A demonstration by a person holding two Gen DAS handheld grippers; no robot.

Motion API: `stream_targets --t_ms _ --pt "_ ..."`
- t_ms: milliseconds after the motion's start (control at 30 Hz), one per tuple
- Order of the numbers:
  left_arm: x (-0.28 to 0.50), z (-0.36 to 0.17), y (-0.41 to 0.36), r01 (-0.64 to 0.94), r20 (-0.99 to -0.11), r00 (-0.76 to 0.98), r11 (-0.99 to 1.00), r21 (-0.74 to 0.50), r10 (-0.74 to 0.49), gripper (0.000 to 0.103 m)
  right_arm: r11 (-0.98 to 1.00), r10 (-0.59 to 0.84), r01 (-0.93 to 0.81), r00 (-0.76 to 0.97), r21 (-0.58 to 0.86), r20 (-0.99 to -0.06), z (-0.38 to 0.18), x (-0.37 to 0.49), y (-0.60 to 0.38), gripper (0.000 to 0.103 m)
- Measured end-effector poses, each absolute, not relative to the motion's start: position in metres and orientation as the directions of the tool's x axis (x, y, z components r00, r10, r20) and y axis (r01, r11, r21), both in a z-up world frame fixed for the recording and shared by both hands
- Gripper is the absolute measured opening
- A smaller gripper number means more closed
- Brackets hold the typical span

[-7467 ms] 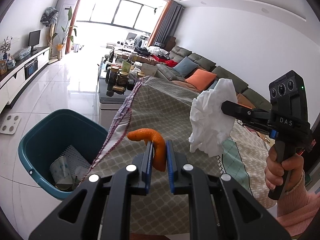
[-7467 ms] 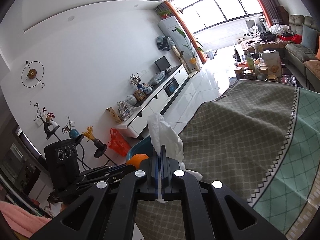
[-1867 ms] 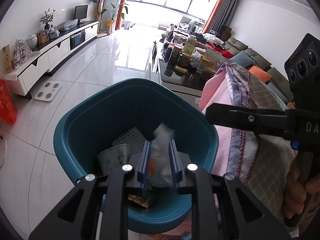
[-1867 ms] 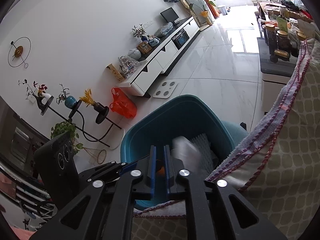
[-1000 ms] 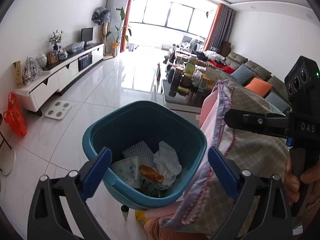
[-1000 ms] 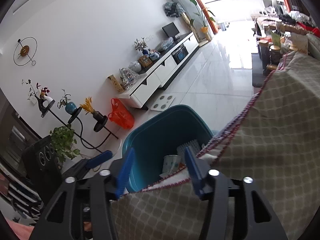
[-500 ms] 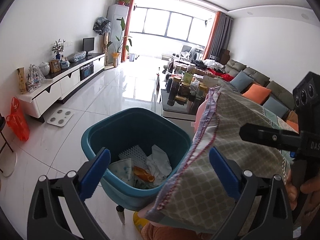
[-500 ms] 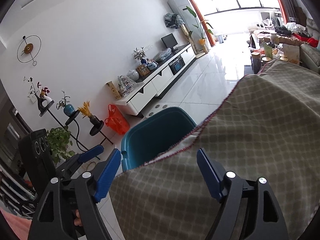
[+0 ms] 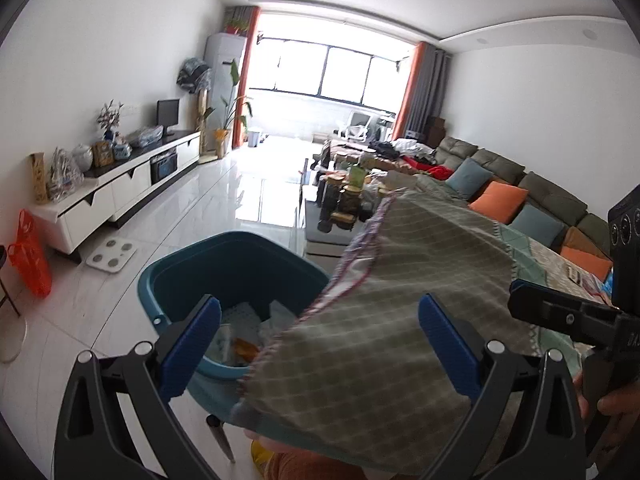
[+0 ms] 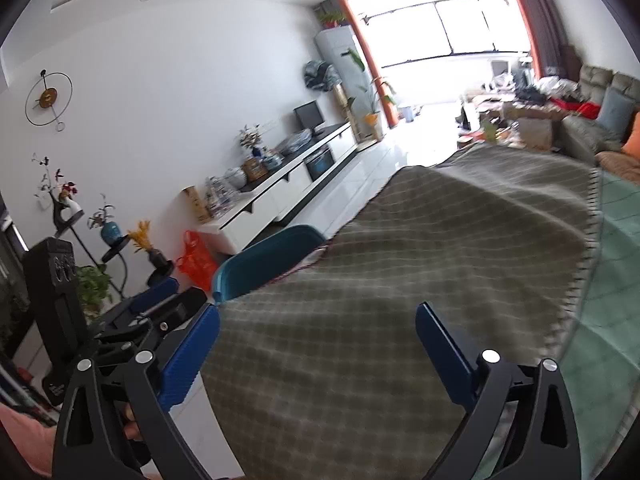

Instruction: Collect trash

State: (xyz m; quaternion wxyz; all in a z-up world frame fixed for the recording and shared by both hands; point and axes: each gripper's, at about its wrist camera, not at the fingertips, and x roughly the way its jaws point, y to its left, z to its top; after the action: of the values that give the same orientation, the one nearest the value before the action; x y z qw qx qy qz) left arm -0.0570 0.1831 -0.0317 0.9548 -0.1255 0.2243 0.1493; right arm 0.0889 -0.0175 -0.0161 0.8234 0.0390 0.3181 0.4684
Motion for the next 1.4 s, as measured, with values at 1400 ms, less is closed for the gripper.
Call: stream_targets --t_ms 1400 --pt "-0.022 -0.013 0.026 -0.015 -0.292 0.956 0.997 -0.072 -0.007 0.099 0.941 0.337 -0.304 0.884 0.150 -0.322 -0.003 0.021 -0.201 0.099"
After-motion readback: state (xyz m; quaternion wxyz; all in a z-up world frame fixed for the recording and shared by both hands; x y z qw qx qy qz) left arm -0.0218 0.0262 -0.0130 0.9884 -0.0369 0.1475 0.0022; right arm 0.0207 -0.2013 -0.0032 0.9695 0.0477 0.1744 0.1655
